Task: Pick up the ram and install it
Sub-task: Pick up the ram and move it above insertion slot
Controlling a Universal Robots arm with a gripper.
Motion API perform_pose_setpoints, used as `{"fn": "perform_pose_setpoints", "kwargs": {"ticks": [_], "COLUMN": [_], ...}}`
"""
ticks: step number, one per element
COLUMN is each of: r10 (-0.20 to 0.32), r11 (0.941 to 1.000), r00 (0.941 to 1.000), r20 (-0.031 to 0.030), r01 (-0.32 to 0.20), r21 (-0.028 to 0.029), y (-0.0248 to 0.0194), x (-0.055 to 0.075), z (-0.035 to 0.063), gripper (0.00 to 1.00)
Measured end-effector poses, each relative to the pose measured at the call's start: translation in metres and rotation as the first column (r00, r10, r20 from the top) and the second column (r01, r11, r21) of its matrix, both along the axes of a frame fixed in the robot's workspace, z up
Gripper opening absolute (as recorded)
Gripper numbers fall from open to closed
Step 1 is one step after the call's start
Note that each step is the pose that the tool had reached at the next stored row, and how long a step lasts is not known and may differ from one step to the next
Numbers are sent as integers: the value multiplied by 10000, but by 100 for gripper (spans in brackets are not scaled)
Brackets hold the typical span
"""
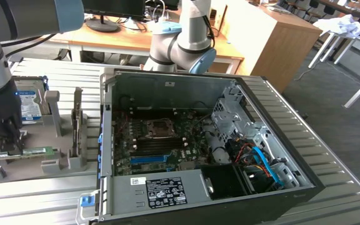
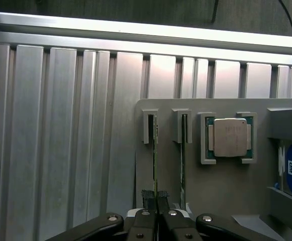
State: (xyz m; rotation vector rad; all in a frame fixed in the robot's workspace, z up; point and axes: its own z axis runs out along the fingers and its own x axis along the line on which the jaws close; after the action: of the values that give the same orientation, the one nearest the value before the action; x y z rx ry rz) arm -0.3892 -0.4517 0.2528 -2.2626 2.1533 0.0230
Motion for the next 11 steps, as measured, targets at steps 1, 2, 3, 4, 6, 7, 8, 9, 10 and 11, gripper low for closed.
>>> {"fn": "perform_pose_setpoints", "kwargs": {"ticks": [1, 2, 3, 4, 6, 7, 8, 9, 10, 11], "r10": [0, 0, 0, 0, 0, 0, 0, 0, 0, 0], "r11": [10000, 10000, 10000, 10000, 10000, 10000, 10000, 10000, 10000, 10000], "r00": [10000, 10000, 10000, 10000, 10000, 10000, 10000, 10000, 10000, 10000], "r20": [1, 0, 0, 0, 0, 0, -1, 0, 0, 0], "r01": [0, 0, 0, 0, 0, 0, 0, 0, 0, 0], "r21": [1, 0, 0, 0, 0, 1, 0, 0, 0, 0], "y": [0, 0, 0, 0, 0, 0, 0, 0, 0, 0], "x": [0, 0, 0, 0, 0, 0, 0, 0, 0, 0], "z": [4, 9, 14, 19, 31, 36, 43, 50, 58, 67], "gripper": [12, 12, 12, 12, 12, 12, 12, 12, 12, 12]}}
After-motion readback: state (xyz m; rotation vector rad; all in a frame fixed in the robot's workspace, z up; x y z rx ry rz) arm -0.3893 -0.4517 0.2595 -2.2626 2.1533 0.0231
